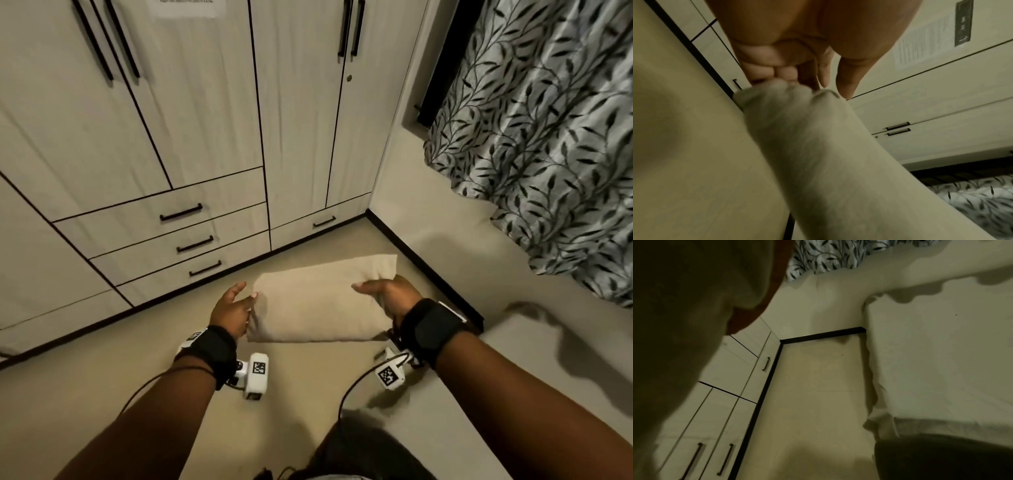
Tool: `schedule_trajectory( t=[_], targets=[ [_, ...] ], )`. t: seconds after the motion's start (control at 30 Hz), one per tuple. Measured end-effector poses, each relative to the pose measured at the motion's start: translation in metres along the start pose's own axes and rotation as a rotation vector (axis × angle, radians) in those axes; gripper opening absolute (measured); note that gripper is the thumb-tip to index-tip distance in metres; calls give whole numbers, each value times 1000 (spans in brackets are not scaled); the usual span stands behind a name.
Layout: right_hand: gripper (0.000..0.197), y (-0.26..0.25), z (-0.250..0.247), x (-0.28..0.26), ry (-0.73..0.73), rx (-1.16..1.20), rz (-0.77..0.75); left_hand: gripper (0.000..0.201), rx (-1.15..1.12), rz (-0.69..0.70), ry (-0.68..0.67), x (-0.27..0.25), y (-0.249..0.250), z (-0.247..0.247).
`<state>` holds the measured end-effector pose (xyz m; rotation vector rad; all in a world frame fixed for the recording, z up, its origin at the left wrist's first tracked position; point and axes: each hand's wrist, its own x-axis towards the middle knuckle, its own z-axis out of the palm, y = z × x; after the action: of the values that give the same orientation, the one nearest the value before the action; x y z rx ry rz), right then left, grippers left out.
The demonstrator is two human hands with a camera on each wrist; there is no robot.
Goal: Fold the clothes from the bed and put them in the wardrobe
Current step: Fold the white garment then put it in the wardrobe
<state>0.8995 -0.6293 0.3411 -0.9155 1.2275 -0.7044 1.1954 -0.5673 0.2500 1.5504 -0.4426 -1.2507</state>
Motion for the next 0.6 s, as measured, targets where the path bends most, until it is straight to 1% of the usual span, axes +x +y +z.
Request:
schedule_trajectory(
  t=[0.07,0.1,0.17,0.23,0.27,0.33,0.37,0.43,0.57,0.6],
  targets=[
    [37,-23,3,28,-3,0,-23,43,-115,-53,-17,20,14,11],
    [39,-34,3,41,-5,-3,-25,44,-140,-56,-14,28,21,17],
    [46,-51,-3,77,-5,-18,-29,39,-126,-38,-18,48,38,33],
    [53,-65,-12,111,23,-52,-19,29,-95,-14,-45,70,55,54],
    [52,-72,-19,126,41,-60,-21,23,-85,-5,-60,82,64,65],
    [41,-93,-32,150,72,-71,-19,12,-61,17,-76,111,85,93],
    [33,-103,-39,163,84,-90,-9,9,-47,36,-76,125,96,106],
    [15,-127,-54,188,63,-94,15,9,-30,68,-70,155,116,132],
    [15,-179,-92,253,53,-124,19,13,-3,101,-56,214,159,190],
    [19,-192,-100,269,55,-157,21,15,-7,109,-61,229,168,203]
  ],
)
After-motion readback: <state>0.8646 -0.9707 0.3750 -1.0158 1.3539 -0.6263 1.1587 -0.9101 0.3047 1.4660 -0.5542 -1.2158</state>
